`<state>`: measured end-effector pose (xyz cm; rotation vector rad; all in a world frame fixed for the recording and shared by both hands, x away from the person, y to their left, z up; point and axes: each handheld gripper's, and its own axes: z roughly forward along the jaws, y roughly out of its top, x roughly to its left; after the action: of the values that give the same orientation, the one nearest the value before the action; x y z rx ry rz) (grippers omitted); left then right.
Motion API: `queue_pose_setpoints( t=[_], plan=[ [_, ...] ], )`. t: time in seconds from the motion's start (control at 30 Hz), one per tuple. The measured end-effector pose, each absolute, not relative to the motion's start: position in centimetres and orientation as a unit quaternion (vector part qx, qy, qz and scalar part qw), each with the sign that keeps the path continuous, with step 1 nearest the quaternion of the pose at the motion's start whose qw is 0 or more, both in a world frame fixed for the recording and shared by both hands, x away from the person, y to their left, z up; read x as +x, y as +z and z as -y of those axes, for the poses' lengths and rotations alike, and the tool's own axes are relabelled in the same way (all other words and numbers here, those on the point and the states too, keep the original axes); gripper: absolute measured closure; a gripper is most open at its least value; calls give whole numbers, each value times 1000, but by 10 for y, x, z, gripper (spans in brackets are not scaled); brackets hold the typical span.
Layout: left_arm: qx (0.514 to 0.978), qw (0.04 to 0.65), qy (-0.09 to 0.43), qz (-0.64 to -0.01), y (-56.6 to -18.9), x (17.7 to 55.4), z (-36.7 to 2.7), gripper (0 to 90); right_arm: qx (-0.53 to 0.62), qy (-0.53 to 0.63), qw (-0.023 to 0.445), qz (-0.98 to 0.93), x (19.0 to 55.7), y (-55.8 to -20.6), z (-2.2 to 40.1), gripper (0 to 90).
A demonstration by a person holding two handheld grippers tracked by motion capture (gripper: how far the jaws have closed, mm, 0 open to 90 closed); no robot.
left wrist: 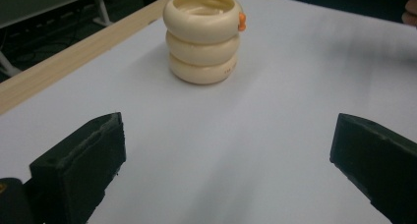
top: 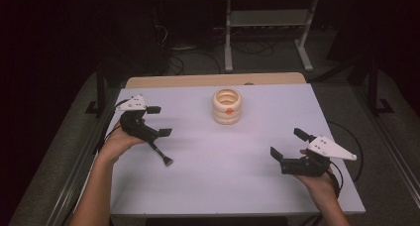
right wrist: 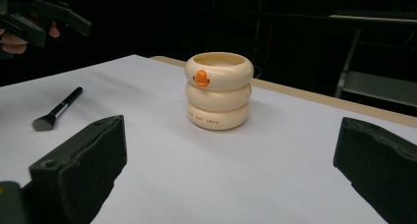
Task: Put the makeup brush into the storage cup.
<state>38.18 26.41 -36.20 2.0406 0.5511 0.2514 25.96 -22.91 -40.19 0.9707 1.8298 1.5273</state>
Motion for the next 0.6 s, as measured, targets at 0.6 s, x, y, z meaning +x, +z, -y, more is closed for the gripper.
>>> queue_pose_setpoints(
  t=[0.6],
  plan=[
    [877,422,85,-216,-368,383,-267,1,362,568,278,-684,260,-403,228,0]
  ],
)
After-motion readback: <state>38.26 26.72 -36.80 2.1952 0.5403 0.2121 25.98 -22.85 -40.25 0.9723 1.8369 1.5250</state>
